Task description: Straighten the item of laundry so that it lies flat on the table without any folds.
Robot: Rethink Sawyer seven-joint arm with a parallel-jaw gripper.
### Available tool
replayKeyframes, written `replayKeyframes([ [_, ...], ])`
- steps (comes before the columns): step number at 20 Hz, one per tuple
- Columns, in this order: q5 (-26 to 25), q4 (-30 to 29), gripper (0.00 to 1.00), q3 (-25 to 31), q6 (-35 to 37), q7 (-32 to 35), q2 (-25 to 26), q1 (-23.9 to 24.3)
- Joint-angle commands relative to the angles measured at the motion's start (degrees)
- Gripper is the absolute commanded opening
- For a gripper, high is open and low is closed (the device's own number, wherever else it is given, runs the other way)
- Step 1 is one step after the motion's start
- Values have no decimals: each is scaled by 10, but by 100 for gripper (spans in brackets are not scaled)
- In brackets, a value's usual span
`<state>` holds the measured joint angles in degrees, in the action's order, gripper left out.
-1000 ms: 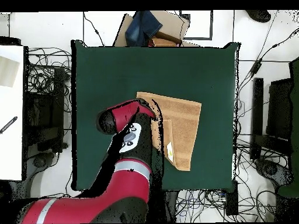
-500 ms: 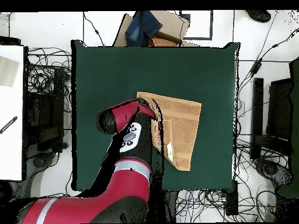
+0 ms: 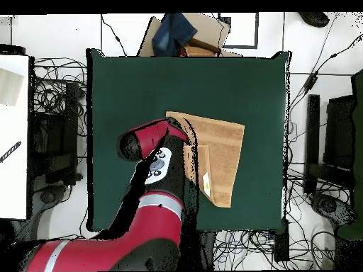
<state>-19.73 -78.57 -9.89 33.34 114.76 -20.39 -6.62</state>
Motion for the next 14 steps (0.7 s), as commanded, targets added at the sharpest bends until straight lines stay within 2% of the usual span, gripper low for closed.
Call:
replayKeyframes([
  [1,27,10,100,8,-47,118,15,8],
  [5,22,25,100,-7,-36,122,35,-1],
  [10,16,71,100,-28,16,113,87,-11],
  [14,18,78,100,-32,27,104,99,-13],
])
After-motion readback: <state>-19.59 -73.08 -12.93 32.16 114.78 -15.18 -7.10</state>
